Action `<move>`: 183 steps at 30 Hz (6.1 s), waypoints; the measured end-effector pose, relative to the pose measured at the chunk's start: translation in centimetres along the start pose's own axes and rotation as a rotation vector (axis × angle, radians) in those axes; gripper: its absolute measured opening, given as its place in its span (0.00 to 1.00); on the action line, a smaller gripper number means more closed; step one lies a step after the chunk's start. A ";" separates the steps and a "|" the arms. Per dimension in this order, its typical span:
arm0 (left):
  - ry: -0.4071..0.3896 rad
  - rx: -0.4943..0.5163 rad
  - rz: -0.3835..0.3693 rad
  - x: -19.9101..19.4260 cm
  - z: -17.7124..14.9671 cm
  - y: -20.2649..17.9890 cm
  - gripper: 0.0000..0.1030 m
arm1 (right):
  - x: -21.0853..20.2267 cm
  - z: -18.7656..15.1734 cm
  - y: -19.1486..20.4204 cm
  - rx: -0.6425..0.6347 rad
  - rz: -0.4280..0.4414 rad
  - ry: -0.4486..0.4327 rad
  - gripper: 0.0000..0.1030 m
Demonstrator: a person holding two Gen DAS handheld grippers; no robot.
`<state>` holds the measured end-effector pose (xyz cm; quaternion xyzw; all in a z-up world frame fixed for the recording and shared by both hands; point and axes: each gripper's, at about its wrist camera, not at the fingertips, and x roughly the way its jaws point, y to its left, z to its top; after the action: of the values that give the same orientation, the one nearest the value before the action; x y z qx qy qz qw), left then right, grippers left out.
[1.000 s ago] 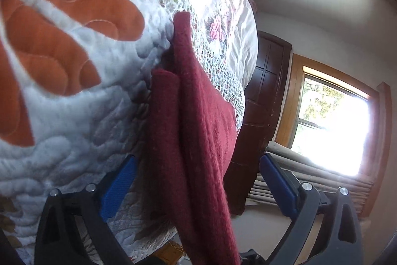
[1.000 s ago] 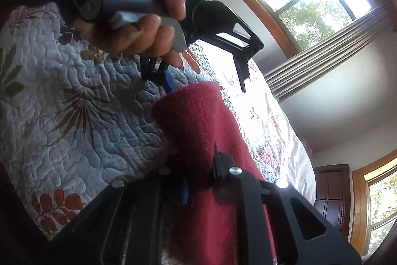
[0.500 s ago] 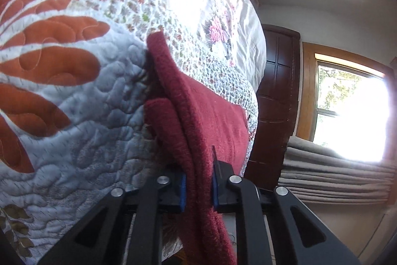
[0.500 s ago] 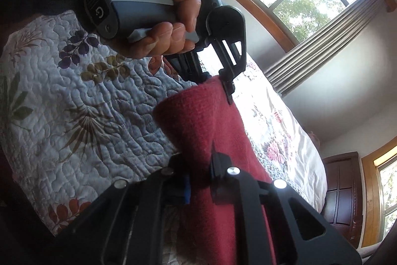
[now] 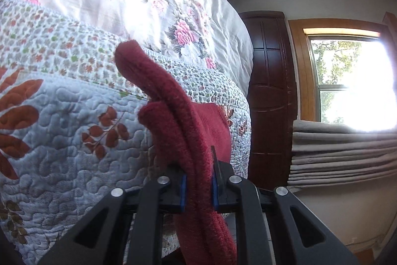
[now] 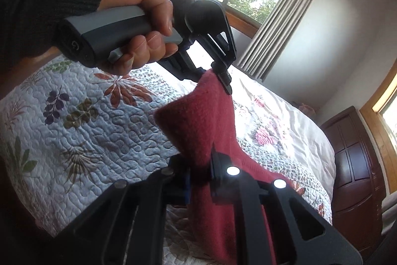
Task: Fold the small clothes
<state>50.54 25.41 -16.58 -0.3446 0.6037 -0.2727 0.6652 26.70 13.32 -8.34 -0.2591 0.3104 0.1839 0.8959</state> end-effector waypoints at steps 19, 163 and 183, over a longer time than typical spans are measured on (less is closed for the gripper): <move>0.087 0.158 0.185 10.7 0.2 -14.5 0.14 | -3.2 -6.3 -13.4 0.363 -0.017 -0.050 0.09; 0.252 1.098 0.539 26.3 -29.3 -15.5 0.47 | 14.3 -28.6 -39.7 1.071 0.753 0.273 0.29; -0.083 0.448 0.290 15.2 -24.0 -9.0 0.81 | 6.1 -33.4 -31.4 1.054 0.875 0.323 0.09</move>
<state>29.09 4.94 -19.69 -0.1096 0.5436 -0.2869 0.7811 31.17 -30.03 -23.80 0.3343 0.5632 0.3116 0.6885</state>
